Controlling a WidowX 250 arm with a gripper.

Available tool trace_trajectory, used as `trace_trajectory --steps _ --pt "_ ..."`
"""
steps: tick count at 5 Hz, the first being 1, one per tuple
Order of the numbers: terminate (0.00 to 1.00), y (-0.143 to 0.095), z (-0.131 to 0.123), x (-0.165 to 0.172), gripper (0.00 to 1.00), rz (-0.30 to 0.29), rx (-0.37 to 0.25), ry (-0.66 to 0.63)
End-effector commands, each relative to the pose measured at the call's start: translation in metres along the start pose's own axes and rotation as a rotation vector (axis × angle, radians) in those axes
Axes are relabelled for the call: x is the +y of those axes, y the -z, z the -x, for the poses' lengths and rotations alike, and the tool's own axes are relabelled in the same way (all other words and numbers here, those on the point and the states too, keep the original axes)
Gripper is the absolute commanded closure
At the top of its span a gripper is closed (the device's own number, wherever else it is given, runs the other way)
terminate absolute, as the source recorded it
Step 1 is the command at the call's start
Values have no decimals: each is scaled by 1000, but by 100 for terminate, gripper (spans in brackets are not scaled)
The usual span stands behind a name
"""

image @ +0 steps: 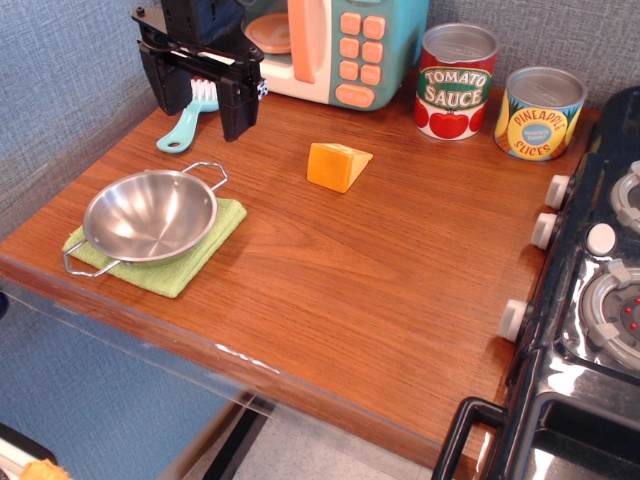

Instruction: Move the silver pot so that it's next to the green rag in the empty space above the canned goods, near the edge of the table.

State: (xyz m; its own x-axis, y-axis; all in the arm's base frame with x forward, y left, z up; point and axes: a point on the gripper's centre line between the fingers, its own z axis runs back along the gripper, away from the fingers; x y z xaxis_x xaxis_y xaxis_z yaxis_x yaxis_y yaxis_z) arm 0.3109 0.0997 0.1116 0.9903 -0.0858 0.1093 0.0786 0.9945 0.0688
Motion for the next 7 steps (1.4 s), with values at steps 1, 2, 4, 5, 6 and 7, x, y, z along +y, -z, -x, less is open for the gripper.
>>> trace_trajectory --steps 1,2,4,5,6,7 --pt "0 0 0 0 0 0 0 0" --pt "0 11 17 -4 0 23 -9 -5" --pt "0 37 33 -17 0 -3 35 7" --pt "0 53 35 -20 0 -16 85 7" --pt "0 62 35 -22 0 -30 128 4" --pt "0 66 33 -24 0 -34 143 5"
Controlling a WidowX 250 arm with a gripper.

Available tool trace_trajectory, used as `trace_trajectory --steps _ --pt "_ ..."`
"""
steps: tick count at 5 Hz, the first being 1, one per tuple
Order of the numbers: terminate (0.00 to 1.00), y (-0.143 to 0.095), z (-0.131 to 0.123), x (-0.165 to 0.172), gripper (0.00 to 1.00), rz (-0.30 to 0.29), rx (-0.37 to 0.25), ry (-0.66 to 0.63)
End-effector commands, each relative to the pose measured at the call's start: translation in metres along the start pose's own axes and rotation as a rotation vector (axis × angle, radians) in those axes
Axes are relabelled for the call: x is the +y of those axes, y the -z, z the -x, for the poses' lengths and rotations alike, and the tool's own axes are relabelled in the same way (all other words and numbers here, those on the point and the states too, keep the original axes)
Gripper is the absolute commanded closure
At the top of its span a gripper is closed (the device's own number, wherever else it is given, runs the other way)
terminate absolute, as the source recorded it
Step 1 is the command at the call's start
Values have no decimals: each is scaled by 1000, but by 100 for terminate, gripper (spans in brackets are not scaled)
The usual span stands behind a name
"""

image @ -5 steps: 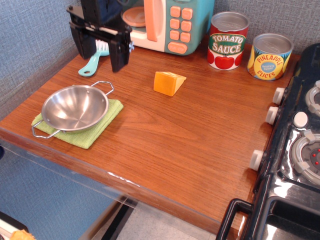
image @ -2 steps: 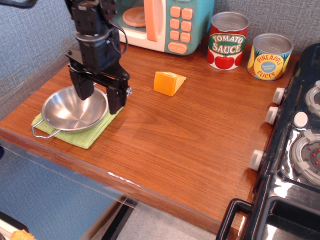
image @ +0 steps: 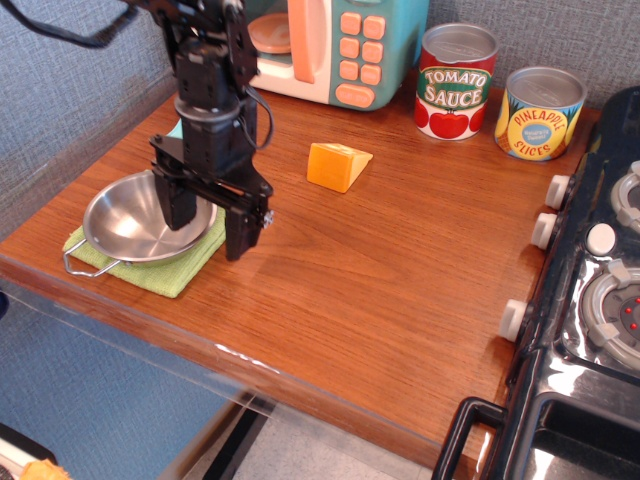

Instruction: Move the silver pot so that it's next to the green rag in the empty space above the canned goods, near the edge of the table.

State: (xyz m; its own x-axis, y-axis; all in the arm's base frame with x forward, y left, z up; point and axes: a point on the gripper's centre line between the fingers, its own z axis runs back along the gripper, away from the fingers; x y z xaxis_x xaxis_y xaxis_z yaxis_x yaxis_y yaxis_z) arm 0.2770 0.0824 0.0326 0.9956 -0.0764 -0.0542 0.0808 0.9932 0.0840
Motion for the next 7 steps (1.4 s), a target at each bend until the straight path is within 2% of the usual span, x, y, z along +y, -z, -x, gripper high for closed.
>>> trace_trajectory --steps 1,4,5,6,7 --pt "0 -6 -6 2 100 -24 -18 -8" --pt "0 -6 -6 -1 100 -64 3 3" --pt "0 -39 -8 0 100 -90 -94 3" --pt "0 -85 -8 1 100 -92 -211 -27" --pt "0 -113 -13 -22 100 -39 -273 54"
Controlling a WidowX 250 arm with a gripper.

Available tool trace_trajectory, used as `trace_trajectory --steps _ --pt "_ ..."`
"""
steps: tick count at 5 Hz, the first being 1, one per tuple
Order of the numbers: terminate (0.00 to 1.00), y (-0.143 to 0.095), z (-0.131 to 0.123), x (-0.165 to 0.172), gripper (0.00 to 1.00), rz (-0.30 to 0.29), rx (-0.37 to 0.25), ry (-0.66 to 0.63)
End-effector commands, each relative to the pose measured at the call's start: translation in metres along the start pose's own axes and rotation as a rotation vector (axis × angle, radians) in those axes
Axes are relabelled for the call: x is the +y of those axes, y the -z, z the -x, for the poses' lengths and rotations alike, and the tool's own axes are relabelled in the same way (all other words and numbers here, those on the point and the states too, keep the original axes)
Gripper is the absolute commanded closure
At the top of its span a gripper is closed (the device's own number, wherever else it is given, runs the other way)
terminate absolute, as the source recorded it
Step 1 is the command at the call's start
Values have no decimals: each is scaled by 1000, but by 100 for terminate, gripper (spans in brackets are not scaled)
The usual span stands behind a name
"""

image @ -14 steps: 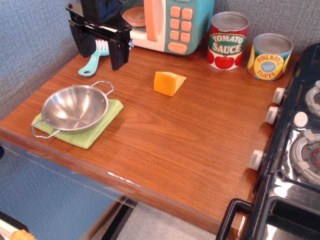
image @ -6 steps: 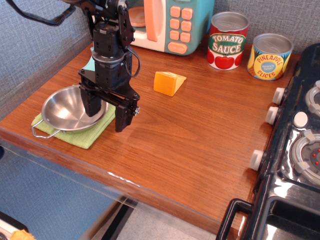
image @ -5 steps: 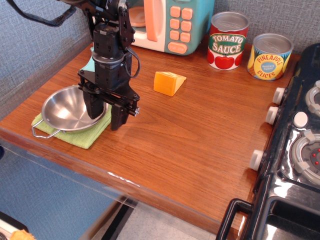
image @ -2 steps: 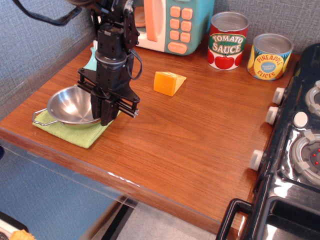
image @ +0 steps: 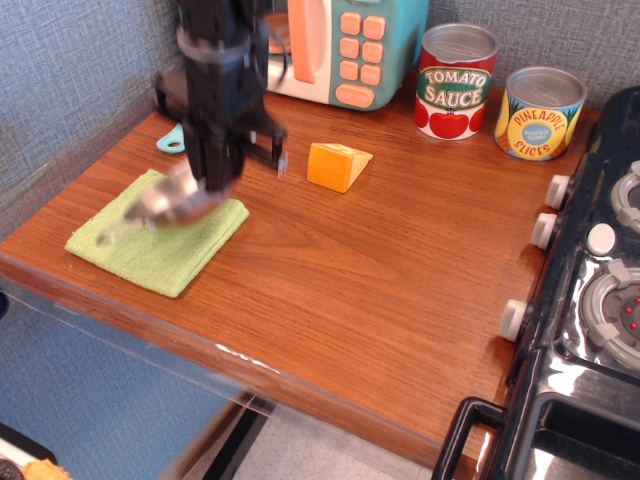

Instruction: Move the silver pot so that it's next to the green rag in the empty space above the canned goods, near the edge of the table.

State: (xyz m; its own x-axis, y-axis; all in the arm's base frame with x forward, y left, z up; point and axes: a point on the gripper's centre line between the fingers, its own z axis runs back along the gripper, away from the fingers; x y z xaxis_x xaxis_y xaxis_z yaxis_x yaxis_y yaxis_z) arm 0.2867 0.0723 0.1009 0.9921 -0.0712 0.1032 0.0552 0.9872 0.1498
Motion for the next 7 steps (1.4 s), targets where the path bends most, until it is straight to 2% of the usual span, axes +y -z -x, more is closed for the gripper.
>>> trace_trajectory --steps 1,2,3,5,6,7 --pt "0 -34 -12 -61 100 88 -88 234" --pt "0 -17 2 -107 100 124 -38 375" --pt "0 -1 15 -137 100 120 5 471" --pt "0 20 23 -154 100 99 66 547" --pt "0 18 23 -153 0 91 76 567" --pt "0 4 23 -154 0 122 37 588"
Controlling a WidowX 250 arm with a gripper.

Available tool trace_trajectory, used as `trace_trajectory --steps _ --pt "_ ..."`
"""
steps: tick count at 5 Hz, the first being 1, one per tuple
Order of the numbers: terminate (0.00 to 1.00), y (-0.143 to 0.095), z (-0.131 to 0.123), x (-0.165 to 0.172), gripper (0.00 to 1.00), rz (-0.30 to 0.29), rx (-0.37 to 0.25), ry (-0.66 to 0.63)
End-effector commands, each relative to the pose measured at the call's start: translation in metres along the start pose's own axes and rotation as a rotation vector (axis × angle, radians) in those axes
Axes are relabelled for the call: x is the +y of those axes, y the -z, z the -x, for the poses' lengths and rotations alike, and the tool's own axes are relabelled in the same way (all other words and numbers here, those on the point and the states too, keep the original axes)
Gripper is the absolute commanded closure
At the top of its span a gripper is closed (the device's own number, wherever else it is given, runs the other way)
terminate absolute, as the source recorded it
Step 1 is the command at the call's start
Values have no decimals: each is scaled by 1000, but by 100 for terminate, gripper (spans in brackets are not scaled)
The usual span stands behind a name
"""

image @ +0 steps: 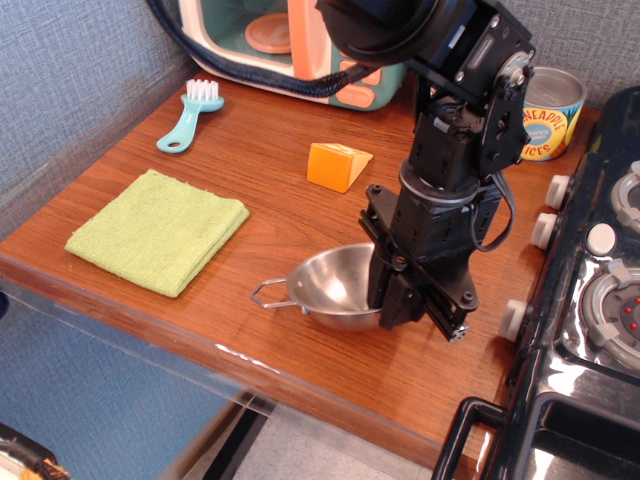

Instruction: Move the silver pot so that it's next to the green rag in the empty space above the canned goods, near the edge of the table.

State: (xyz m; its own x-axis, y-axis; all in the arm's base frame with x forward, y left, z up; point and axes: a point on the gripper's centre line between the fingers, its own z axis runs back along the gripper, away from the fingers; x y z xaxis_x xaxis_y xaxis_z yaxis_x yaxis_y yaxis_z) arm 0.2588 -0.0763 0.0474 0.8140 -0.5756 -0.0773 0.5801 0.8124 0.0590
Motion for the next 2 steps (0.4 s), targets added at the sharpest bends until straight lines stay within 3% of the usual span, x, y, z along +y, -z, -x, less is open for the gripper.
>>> trace_trajectory --steps 1,2 --pt "0 -47 10 2 0 69 -155 6" --pt "0 -72 23 23 0 70 -184 -121"
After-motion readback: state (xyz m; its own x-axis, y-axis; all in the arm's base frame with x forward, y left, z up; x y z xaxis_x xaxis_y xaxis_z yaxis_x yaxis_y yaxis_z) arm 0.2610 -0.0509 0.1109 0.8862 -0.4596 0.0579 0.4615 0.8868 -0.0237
